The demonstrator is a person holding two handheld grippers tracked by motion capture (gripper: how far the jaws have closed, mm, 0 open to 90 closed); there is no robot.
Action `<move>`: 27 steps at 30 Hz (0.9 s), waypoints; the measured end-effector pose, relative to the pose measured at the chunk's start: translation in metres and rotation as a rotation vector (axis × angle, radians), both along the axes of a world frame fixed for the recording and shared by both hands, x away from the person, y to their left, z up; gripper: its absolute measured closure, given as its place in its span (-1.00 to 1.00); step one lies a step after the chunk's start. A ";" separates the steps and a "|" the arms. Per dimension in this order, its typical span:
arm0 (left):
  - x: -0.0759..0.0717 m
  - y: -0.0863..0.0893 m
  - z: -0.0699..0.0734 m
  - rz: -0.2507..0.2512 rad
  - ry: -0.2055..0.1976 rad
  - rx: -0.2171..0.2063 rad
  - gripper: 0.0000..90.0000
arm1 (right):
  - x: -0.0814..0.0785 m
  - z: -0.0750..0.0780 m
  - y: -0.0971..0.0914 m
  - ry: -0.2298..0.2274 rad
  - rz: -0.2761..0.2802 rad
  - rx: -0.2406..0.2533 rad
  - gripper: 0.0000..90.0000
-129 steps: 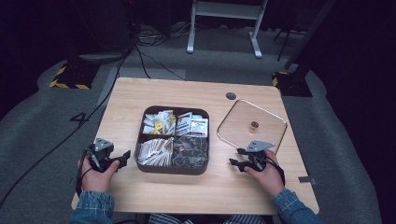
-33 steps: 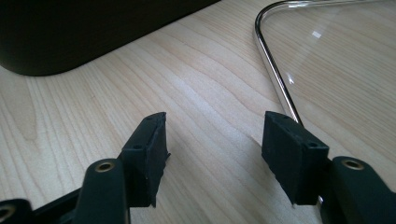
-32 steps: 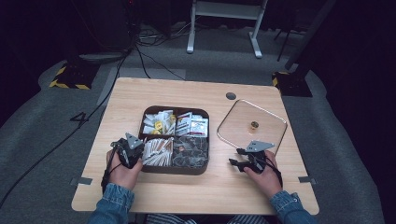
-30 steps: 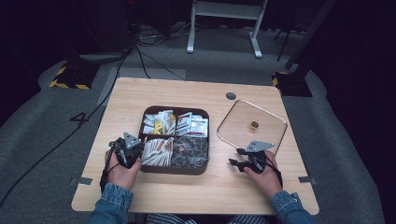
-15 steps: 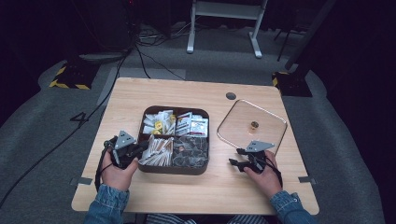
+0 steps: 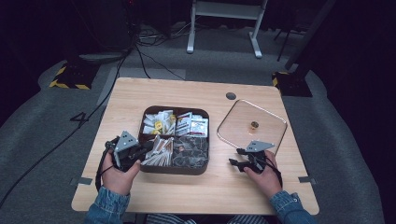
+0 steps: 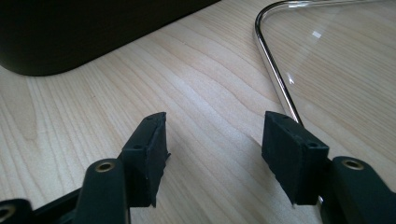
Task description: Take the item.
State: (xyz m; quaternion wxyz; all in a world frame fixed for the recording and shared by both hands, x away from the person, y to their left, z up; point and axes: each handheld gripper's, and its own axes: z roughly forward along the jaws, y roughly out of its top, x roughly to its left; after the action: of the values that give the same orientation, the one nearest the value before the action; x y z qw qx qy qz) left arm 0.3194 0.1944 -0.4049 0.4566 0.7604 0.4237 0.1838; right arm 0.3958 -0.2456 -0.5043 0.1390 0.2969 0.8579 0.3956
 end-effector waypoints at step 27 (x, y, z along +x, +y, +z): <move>-0.017 -0.049 0.003 -0.226 0.030 -0.023 0.96 | 0.000 0.000 0.000 0.000 0.000 0.000 -0.09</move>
State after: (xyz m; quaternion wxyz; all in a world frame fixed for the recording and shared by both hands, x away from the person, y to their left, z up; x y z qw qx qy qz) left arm 0.3026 0.1456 -0.4016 0.4769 0.8006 0.3442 0.1150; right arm 0.3958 -0.2456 -0.5043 0.1391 0.2968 0.8579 0.3957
